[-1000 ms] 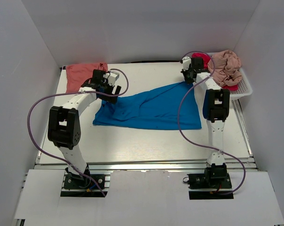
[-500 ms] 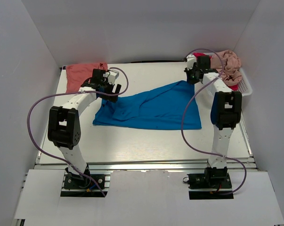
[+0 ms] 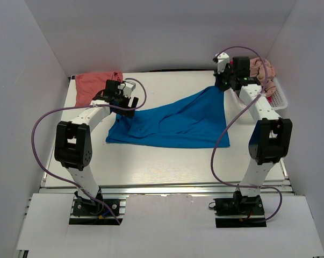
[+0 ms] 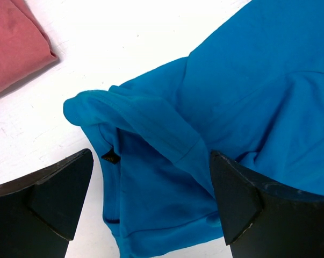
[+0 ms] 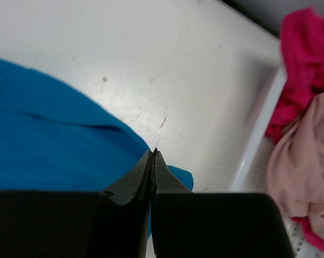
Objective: Fold and stack the t-shirts
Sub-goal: Grap the side of the flattened tshirt furthest away from the robot with both arms
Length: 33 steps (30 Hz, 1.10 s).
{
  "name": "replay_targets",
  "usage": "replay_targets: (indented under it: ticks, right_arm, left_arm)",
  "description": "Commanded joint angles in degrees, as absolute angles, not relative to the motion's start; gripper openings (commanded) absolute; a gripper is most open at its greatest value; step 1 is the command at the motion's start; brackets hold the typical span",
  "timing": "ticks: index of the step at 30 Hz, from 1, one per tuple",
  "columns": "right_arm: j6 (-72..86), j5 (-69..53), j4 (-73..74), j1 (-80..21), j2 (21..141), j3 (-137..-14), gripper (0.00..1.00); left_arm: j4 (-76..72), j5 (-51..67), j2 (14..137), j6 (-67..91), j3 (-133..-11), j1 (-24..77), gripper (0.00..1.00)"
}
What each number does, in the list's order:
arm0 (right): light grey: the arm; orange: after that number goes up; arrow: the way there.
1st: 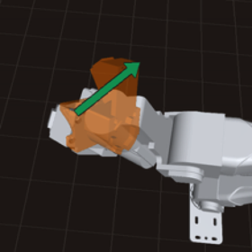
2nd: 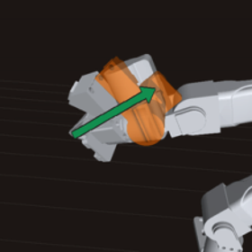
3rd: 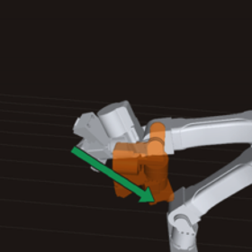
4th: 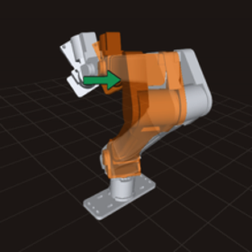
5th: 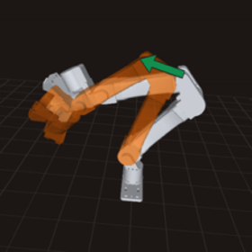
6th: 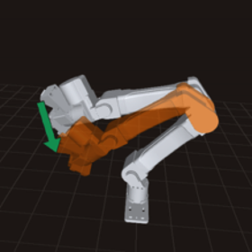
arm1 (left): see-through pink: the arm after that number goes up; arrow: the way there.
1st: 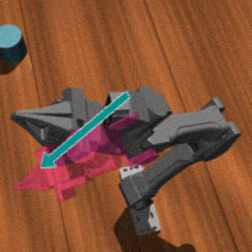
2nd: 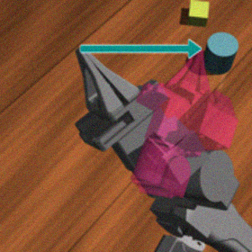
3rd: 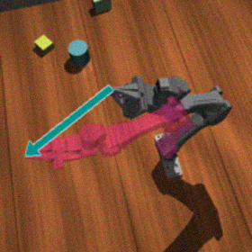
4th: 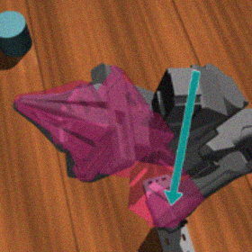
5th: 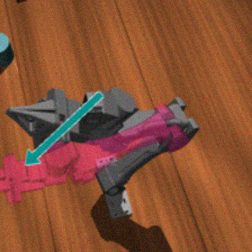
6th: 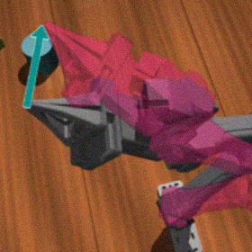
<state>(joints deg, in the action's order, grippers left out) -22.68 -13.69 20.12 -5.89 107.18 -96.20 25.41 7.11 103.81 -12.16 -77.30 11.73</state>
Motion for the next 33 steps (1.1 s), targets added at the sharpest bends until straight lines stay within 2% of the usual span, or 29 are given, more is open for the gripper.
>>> replay_targets:
  ticks: [1,5,10,16,21,33]
  right_arm:
    - [-23.6,-14.6,20.7,-6.7,101.4,-89.9,0.0]
    - [-23.5,-14.5,18.8,-6.9,98.1,-84.0,0.0]
    - [-23.6,-14.1,18.2,-6.9,98.6,-82.6,0.0]
    - [-22.9,-14.8,17.8,-6.9,100.7,-84.1,0.0]
    - [-22.8,-14.7,17.5,-6.9,101.2,-84.5,0.0]
    - [-22.8,-14.0,17.2,-7.1,102.7,-85.3,0.0]
  left_arm:
    - [26.4,7.8,100.7,-12.2,-78.1,11.3,0.98]
    - [31.4,10.8,101.8,-13.3,-81.3,11.3,0.98]
    - [42.6,15.5,103.8,-16.1,-86.6,11.3,0.98]
    - [48.4,19.6,100.8,-15.5,-85.1,11.3,0.97]
    - [55.2,21.7,101.9,-17.4,-82.9,11.3,0.92]
    - [52.7,25.8,100.3,-17.2,-77.9,11.3,0.88]
